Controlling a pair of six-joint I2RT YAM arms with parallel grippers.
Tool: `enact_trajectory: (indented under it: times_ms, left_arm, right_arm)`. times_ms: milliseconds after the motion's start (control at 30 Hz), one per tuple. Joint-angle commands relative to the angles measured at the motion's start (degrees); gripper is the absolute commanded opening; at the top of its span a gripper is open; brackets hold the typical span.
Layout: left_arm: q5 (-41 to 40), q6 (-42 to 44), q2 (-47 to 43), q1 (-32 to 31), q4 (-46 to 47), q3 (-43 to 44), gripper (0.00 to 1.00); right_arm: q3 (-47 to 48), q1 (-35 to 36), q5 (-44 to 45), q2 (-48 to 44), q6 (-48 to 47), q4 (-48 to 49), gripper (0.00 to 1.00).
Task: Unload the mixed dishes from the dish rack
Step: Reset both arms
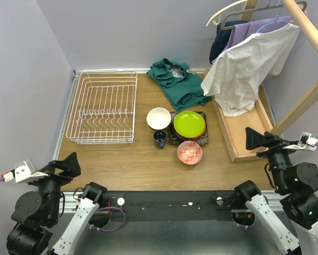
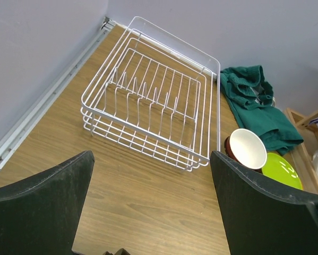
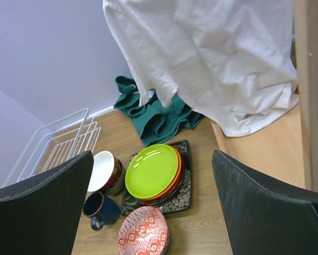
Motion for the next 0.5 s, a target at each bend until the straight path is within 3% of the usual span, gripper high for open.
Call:
enact_trajectory:
  times_ms: [0,467]
  left_arm:
    - [0.15,-2.67,-1.58,0.07,-2.23,-0.17,0.99]
    - [-1.17,-4.34,-2.46,0.07,-3.38,0.19,0.99]
  right_arm:
    - [-1.16,0.24,3.02,-1.80,1.09,-1.45,1.00]
    - [-1.42,0.24,1.26,-0.83,1.35,-1.27,1.00]
